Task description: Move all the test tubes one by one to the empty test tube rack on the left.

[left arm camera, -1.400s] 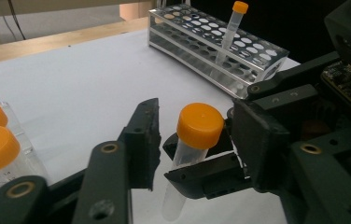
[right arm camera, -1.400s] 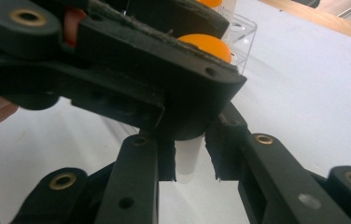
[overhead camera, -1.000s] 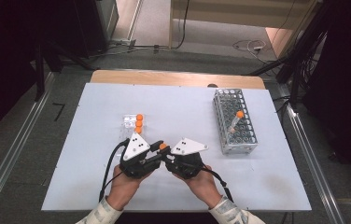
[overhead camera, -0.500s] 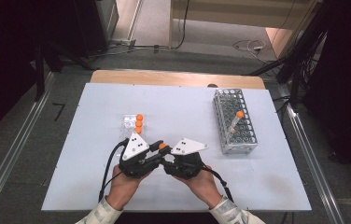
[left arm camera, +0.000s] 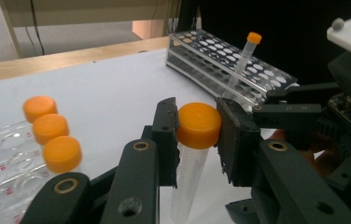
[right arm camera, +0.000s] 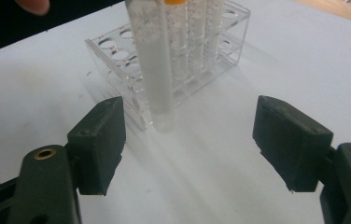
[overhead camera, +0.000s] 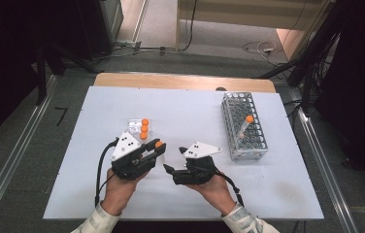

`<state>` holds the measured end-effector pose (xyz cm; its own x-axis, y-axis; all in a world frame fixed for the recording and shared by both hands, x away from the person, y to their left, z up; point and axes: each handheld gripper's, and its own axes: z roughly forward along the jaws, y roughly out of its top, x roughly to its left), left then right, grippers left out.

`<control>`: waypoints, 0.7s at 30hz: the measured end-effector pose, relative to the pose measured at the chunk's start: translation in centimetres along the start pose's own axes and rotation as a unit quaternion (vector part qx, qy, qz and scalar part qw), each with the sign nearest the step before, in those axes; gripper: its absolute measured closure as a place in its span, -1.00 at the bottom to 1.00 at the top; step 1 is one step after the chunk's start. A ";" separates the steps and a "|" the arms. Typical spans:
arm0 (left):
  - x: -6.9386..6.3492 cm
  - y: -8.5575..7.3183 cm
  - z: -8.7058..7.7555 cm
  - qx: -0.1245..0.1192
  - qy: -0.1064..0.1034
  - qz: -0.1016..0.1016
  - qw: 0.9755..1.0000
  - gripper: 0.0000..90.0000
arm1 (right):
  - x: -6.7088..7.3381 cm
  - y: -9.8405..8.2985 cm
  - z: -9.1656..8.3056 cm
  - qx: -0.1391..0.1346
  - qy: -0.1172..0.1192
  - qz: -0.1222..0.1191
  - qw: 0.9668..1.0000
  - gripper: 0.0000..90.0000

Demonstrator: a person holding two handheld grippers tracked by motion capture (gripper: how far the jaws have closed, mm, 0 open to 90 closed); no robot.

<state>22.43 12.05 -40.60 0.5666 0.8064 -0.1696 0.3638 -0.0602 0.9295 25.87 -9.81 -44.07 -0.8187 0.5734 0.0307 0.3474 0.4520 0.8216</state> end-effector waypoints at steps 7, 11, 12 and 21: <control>0.7 1.0 -1.5 -0.021 0.006 -0.008 1.000 0.55 | -0.6 -0.2 -0.4 0.001 -0.006 0.007 1.000 -0.47; 1.7 1.2 -2.1 -0.022 0.025 -0.014 0.999 0.55 | -0.7 -0.3 -0.4 0.001 -0.008 0.007 1.000 -0.47; 2.0 1.2 -2.1 -0.024 0.032 -0.017 0.999 0.55 | -0.8 -0.3 -0.4 0.002 -0.008 0.008 1.000 -0.47; 2.9 1.1 -2.4 -0.027 0.070 -0.009 0.997 0.55 | -1.0 -0.4 -0.6 0.002 -0.012 0.012 1.000 -0.47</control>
<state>22.71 15.72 -39.28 0.4502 0.8814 -0.1427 0.3304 -0.0160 0.9437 26.27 -10.93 -44.12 -0.7991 0.6002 0.0364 0.3685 0.4411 0.8183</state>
